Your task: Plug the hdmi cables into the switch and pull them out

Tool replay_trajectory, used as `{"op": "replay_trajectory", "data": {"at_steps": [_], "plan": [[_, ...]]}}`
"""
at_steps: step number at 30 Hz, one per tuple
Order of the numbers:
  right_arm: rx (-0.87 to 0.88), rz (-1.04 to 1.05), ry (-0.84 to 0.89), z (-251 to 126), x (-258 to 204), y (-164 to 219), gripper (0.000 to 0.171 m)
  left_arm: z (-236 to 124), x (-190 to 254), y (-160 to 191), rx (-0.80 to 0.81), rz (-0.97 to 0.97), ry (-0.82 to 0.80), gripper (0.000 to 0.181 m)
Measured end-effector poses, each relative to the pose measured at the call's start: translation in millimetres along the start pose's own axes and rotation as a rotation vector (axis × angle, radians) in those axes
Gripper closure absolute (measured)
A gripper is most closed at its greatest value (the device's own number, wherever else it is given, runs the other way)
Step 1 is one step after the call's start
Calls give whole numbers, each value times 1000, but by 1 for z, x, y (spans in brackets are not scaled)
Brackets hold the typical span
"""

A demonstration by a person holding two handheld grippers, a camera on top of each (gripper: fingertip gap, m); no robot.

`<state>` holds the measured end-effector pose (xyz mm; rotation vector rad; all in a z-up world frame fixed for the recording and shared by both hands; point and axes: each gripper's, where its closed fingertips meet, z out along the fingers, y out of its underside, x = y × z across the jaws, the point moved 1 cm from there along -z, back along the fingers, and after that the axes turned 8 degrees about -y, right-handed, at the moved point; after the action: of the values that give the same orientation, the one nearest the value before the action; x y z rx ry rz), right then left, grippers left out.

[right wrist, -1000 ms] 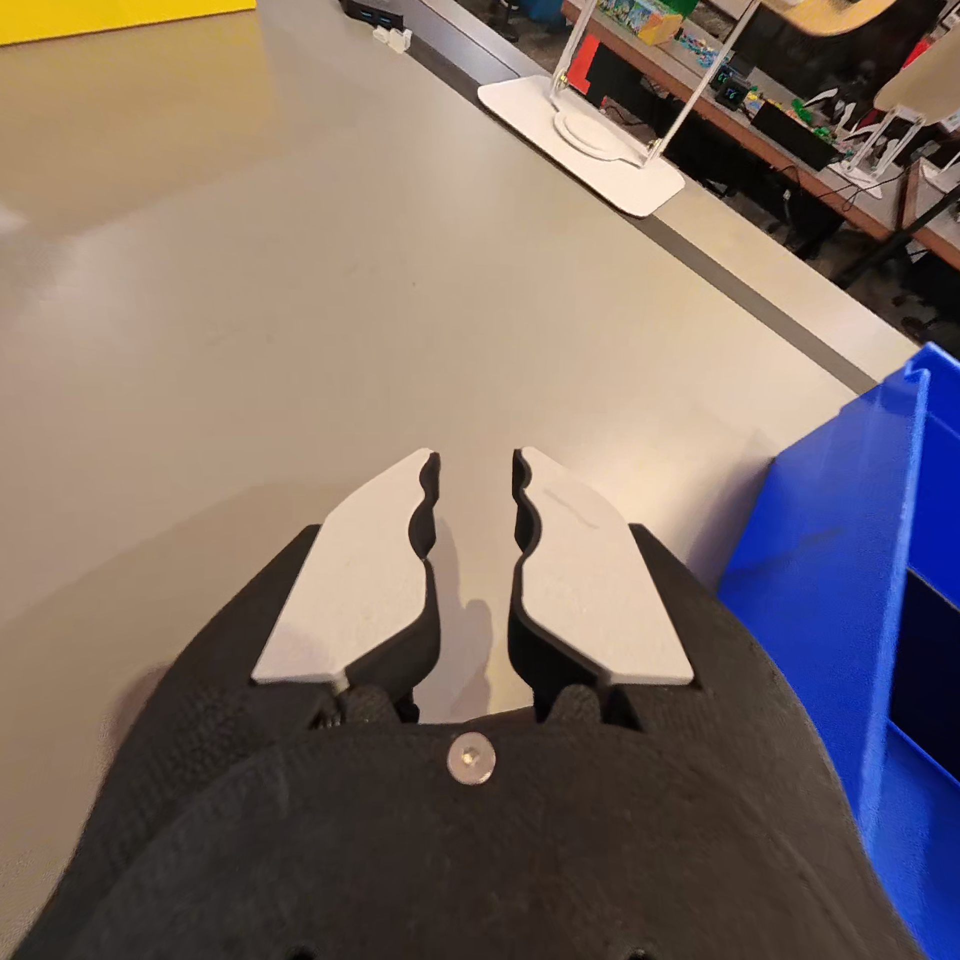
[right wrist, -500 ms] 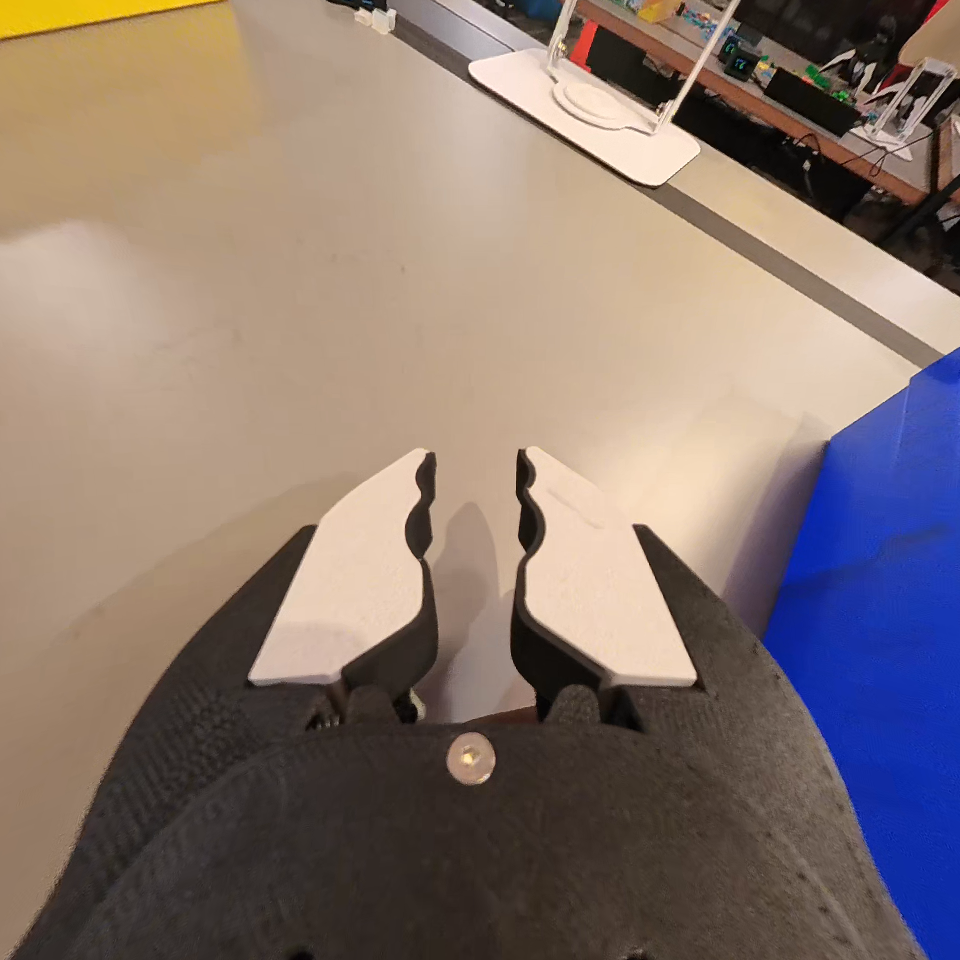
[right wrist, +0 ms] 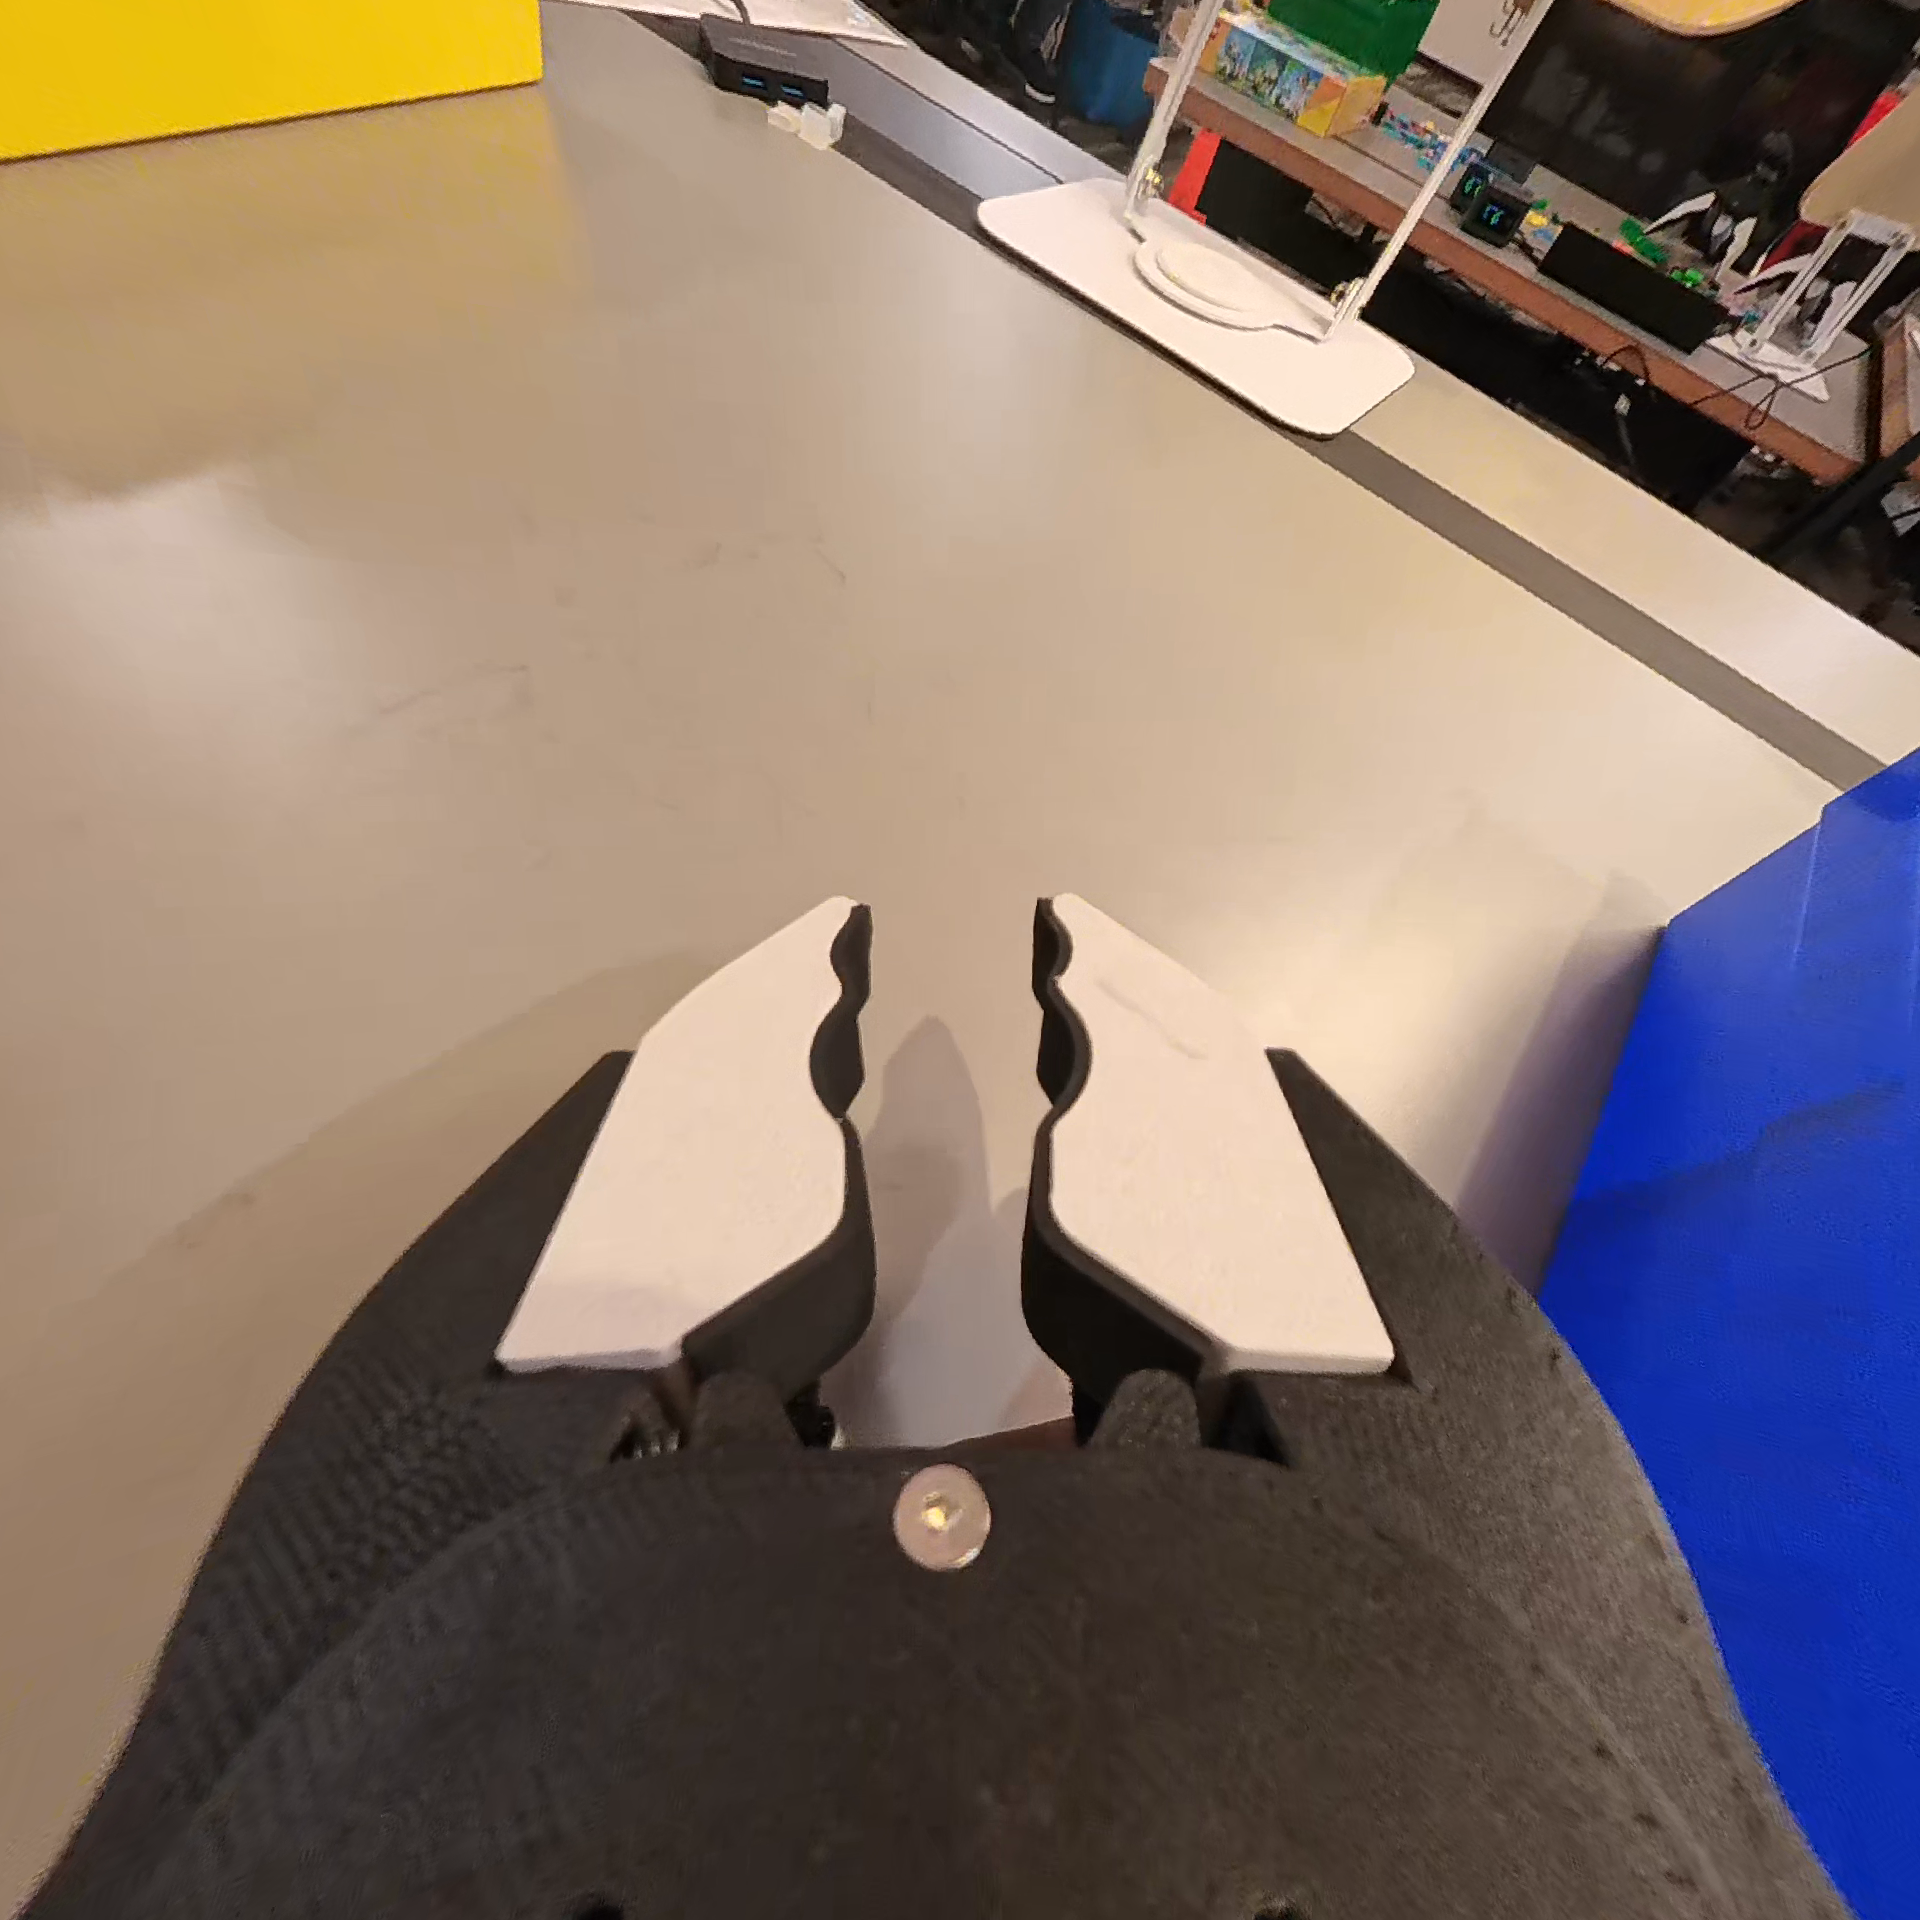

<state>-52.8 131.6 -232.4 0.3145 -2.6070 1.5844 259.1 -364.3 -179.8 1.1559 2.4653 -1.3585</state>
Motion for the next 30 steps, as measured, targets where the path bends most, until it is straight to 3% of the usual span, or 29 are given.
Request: {"op": "replay_trajectory", "data": {"at_steps": [5,8,12,15,22,30], "plan": [[21,-3,-6,-2,-1,-2,141,-63,-9,-48,234,15,-94,174],[24,-4,-9,-2,-1,-3,141,-114,6,-81,359,14,-58,174],[26,-7,-7,-3,-1,-3,141,-178,62,-110,444,70,117,175],[35,-13,-2,-4,-1,-4,141,-208,121,-113,435,150,274,175],[70,-39,10,-8,-3,-8,141,-205,272,-64,284,320,644,174],[93,-64,39,-11,-3,-10,141,-163,385,-31,179,379,793,174]]}}
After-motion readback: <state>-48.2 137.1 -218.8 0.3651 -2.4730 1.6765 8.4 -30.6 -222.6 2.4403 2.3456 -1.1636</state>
